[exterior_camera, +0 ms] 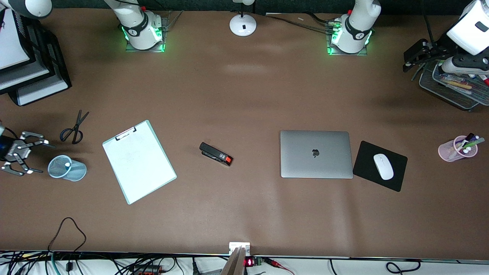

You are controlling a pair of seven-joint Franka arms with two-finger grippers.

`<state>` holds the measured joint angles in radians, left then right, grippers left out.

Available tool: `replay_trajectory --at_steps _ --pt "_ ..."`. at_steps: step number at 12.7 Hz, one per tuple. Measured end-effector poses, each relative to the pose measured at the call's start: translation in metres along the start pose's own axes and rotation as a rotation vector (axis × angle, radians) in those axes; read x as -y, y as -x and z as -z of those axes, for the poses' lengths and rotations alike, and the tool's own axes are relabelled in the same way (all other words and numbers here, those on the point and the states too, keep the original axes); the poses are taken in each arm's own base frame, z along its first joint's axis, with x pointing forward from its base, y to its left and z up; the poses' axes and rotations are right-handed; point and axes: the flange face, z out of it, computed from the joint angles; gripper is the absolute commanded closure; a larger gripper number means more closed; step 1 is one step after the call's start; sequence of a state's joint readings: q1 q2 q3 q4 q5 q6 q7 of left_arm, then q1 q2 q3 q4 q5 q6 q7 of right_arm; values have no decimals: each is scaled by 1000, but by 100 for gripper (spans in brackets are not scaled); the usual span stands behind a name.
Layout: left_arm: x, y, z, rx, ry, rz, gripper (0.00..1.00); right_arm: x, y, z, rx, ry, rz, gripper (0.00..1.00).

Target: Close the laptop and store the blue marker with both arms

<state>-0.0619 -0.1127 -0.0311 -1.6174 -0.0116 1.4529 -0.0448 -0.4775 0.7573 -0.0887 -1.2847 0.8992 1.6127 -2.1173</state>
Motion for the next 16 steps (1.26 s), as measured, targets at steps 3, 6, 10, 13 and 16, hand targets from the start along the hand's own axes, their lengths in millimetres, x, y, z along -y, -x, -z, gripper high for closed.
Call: replay_trajectory --at_steps 3,6,10,13,16 --pt "1 0 1 -5 -1 1 0 6 -57 23 50 -36 -66 0" --pt "1 -1 2 -20 -5 1 0 12 -127 36 139 -42 -147 0" --pt "-1 -1 2 -21 -5 -3 0 20 -215 -4 248 -84 -239 0" --pt "-1 -2 3 -23 -5 -3 0 23 -263 -37 361 -92 -292 0" --pt "0 -2 3 -25 -5 1 0 36 -311 -50 431 -55 -406 0"
